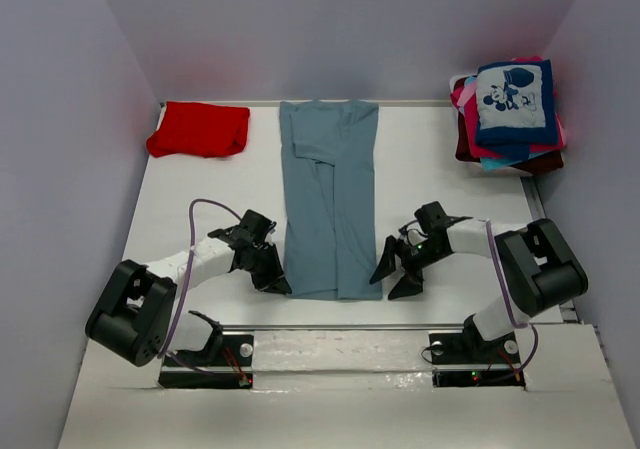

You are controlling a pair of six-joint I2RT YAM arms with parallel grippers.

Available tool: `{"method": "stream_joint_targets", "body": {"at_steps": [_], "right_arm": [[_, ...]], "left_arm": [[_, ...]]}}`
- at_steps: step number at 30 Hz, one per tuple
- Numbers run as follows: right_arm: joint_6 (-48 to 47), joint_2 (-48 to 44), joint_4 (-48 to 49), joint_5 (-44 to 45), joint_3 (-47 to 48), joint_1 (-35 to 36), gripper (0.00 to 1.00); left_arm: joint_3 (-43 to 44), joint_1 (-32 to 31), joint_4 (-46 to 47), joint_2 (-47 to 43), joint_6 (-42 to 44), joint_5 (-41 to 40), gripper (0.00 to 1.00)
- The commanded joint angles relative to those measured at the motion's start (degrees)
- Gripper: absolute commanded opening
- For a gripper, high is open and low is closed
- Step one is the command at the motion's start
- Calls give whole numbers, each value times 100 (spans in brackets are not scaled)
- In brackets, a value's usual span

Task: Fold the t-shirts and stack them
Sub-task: Grab the bottom of the folded rectangular tshirt with both arms

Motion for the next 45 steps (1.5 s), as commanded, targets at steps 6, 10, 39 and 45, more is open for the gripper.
{"method": "stream_joint_targets", "body": {"at_steps": [6,10,39,45], "right_arm": [[-2,292,283,413,-444,29,67],[156,380,635,414,-479,29,59],[157,266,407,150,-304,240,7],[-28,46,11,335,-40,416,7]], "left_arm": [[105,-16,-228,1,121,43,6],[140,-16,-245,36,156,51,6],[518,-69,-562,-298,560,-212,6],[413,-359,-553,-500,613,-371,6]]}}
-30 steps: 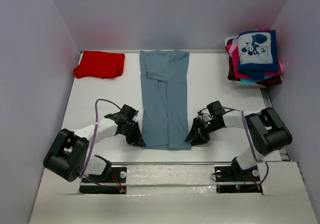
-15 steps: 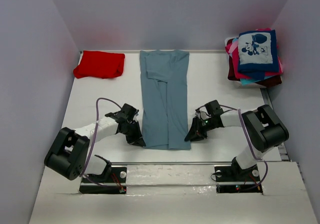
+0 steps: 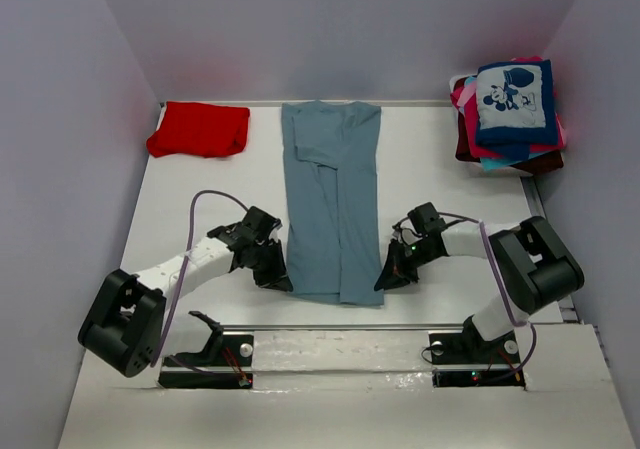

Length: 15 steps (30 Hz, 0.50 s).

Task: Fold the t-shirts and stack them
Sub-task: Grab the bottom of the folded rectangular tshirt with both arms

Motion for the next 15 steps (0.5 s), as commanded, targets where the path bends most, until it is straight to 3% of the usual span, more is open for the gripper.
{"method": "stream_joint_targets", "body": {"at_steps": [1,8,15], "right_arm": [[7,-120,-915,201,146,223,7],[59,-85,-1021,219,340,663,7],[235,-392,-1232,263,471,997,7]], "left_arm": [[61,-216,-151,-209,144,-143,6],[-97,-490,-300,-473,21,-160,6],[-396,-832,-695,-1350,-357,-161,6]]}}
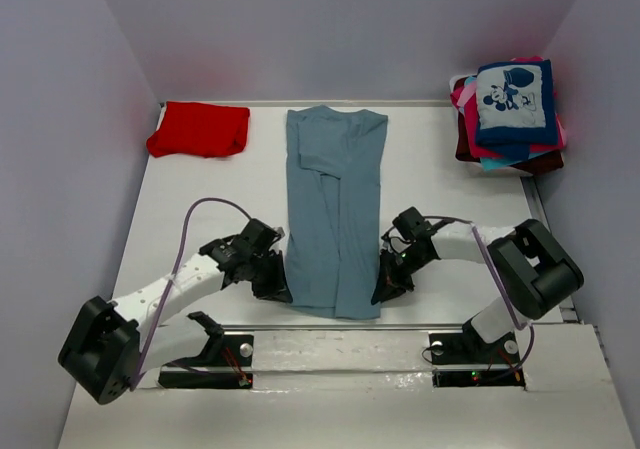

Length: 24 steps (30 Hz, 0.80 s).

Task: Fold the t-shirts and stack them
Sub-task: Grab the bottom of the folded rectangular tshirt with both arms

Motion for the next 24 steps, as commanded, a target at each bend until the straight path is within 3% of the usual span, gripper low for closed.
{"method": "stream_joint_targets", "body": {"at_steps": [1,13,24], "right_arm": [[150,-335,-430,42,242,186,7],[247,-951,-1124,244,593,529,7],[308,-820,-1783,1236,1858,529,7]], "left_arm": [[-178,-183,-381,-541,-424,-16,6],[32,-667,-1172,-1429,-1077,-297,6],[1754,-615,-1436,-184,-568,-1185,6]]}}
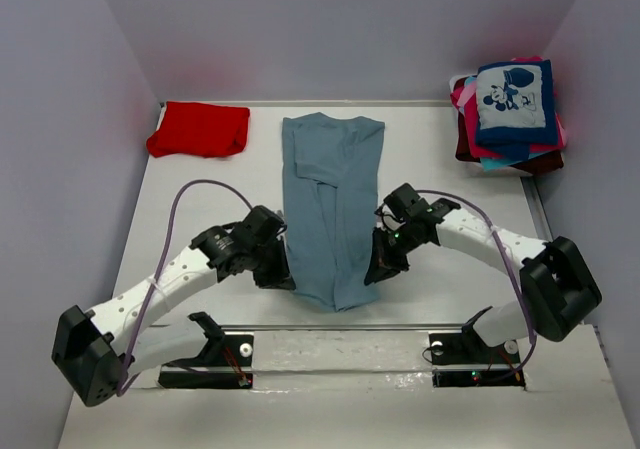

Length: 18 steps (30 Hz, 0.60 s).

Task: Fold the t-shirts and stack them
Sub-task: Grab the bottom of the folded rectangular tshirt with both arms, then fold the folded rectangular tshirt in 1/3 of the way

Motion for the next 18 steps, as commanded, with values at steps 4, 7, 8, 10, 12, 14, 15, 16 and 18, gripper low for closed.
{"method": "stream_joint_targets", "body": {"at_steps": [4,7,8,10,12,14,15,16,18], "right_arm": [[53,283,-416,744,1105,31,7],[0,494,-539,867,1492,-92,7],[-18,547,-583,885,1632,-92,7],[-88,679,-618,877,1756,-285,7],[-140,802,-644,894,1940,-391,7],[-185,925,-688,903,2090,-557,7],[-211,978,-688,912,2160,-610,7],[-263,1109,-697,929,2300,-611,7],[-325,1250,-741,938,2467,-812,7]], "left_arm": [[1499,144,-100,1012,588,-624,6],[1888,399,-48,1408,825,-624,6],[1958,487,-30,1487,948,-607,6],[2117,820,-12,1707,1071,-485,6],[2239,1058,58,1874,1255,-387,6],[2354,1357,111,1988,1405,-343,6],[2433,1445,111,2145,1476,-352,6],[2590,1515,111,2216,1616,-343,6],[2758,1673,128,2410,1722,-369,6]]}}
